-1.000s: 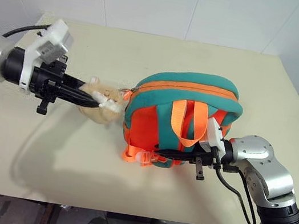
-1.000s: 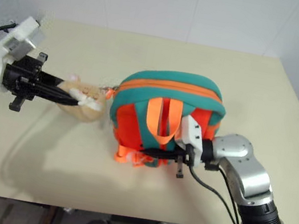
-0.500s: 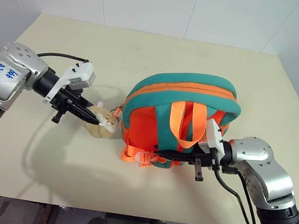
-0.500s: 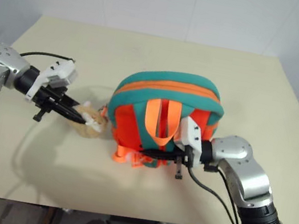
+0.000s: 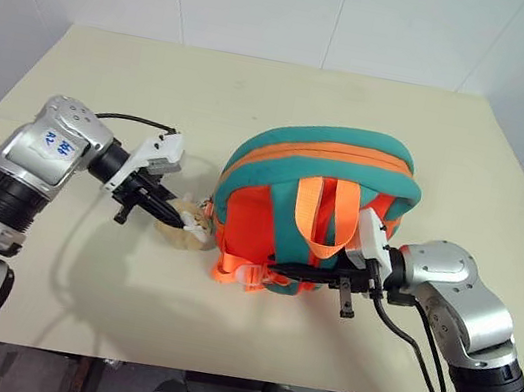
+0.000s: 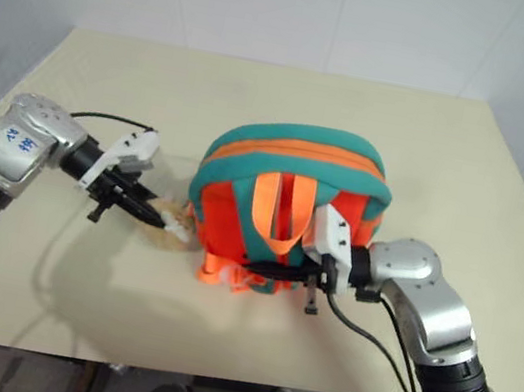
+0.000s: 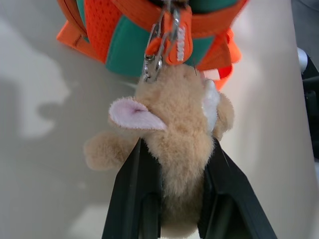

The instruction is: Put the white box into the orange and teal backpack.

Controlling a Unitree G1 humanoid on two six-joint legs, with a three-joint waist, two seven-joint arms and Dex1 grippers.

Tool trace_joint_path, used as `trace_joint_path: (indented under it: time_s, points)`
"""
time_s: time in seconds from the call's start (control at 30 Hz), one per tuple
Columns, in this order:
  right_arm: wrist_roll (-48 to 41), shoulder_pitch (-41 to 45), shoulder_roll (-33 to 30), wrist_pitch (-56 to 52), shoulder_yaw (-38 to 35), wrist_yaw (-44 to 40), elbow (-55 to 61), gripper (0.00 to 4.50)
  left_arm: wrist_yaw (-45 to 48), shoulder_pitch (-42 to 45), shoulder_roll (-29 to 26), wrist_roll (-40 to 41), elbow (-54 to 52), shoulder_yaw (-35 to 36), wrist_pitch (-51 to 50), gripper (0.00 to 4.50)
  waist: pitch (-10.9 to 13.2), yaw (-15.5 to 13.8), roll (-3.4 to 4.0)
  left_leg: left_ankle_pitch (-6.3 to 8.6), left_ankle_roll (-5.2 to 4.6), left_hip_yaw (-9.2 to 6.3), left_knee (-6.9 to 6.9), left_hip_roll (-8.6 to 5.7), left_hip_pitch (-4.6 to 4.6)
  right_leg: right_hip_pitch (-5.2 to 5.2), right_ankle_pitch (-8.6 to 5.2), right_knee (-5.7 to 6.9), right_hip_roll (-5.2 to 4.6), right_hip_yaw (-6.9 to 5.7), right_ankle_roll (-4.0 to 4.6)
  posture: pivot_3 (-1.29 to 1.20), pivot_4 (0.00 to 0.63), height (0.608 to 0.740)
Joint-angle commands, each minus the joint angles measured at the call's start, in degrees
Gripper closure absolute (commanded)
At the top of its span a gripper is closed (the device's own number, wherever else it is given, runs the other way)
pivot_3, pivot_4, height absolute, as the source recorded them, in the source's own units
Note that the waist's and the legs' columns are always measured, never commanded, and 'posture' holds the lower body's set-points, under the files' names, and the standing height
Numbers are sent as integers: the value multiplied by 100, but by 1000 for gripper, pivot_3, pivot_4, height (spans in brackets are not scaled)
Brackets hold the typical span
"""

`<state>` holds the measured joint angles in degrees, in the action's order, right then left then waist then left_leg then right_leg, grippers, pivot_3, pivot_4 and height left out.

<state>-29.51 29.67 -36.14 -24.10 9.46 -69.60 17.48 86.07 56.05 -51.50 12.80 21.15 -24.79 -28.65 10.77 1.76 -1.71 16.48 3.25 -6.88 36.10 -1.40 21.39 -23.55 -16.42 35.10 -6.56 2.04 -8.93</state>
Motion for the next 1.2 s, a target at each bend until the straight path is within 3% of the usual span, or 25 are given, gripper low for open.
trace_joint_path:
  time_s: [0.03,0.27,0.47,0.83,0.87,1.2]
  points:
    - [-41,117,38,-47,-31,59,56,3956,578,57,114,-244,255,-107,188,4043,0,-8,0,0,0,0,0,0,0,0,0,1,0,0,0,0,150,740]
    - [-93,262,-153,-778,116,84,80,3956,92,-129,451,-219,207,194,222,4044,0,-18,0,0,1,-1,6,-1,0,3,0,2,-2,-1,0,0,150,740]
    - [-209,359,-332,-1322,101,79,163,3956,-499,-394,618,126,-416,1048,-110,4044,0,-19,0,1,-2,-2,7,0,0,2,0,8,-1,-1,0,0,150,740]
    - [-650,271,-784,-1851,-341,92,525,121,-1023,-828,266,698,-1148,2388,-814,396,0,-23,0,0,1,-4,7,-1,3,0,1,4,-4,-3,0,0,150,740]
    - [-691,208,-895,-1886,-394,69,592,0,-1016,-873,209,701,-1132,2451,-751,56,0,-15,0,0,0,-4,7,0,3,0,1,2,-3,-3,0,0,150,740]
    - [-735,-519,-2147,-2060,-1484,105,761,0,-972,-1446,-336,749,-580,3274,145,22,0,-41,0,4,-5,-1,0,0,5,0,1,-8,-5,-3,0,0,150,740]
